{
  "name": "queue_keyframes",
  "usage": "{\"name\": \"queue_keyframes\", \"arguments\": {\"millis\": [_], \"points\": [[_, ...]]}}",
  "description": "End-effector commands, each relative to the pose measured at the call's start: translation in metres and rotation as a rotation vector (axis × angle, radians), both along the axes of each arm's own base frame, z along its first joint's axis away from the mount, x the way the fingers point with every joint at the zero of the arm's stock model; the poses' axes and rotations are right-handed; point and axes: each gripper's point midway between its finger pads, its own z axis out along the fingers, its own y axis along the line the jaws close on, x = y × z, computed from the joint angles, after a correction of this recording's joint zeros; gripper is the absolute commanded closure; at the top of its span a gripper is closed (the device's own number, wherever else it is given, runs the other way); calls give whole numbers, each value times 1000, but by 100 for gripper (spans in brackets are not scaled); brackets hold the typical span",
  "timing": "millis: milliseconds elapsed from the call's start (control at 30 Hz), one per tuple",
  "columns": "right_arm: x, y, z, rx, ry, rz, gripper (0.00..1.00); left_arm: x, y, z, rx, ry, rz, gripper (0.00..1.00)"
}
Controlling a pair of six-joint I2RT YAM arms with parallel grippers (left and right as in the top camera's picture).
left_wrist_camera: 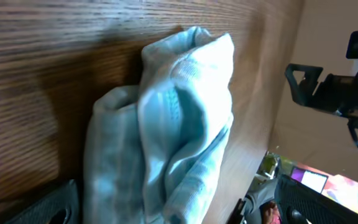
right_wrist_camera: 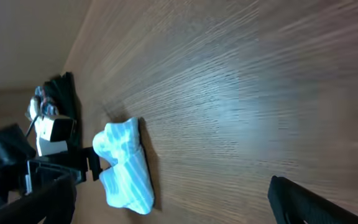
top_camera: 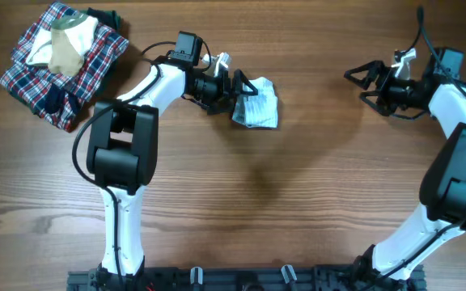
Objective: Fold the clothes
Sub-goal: 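Grasp the striped bundle with the left gripper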
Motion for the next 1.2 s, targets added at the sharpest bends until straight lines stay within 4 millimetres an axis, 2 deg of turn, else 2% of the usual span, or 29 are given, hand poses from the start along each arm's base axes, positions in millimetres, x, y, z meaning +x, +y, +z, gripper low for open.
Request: {"name": "queue_keyframes", "arguments": {"millis": [0,267,433,667,733,900,967,1000,1067,1167], "points": [[4,32,-4,28,-8,67,0,-19,-6,-50,92,95,-5,1],[12,57,1,54,-4,77,1,-23,-6,-59,100,139,12,4],[15,58,2,54,-14,74,0,-23,-6,-60,101,142,11,10],[17,57,3,59,-15,64,1,-24,-6,-61,102,146,11,42],[17,57,3,59,-14,64,0,-24,-6,-61,102,148,13,48],[16,57,3,59,-14,64,0,-24,-6,-61,102,148,13,55],[16,57,3,60,-13,64,0,-24,-6,-61,102,148,13,67],[16,57,3,60,-13,64,0,-24,-6,-61,102,148,13,80],[16,57,3,61,-10,64,0,-23,-6,-61,102,147,13,91],[16,58,3,61,-9,64,0,-23,-5,-61,101,144,12,96]]}}
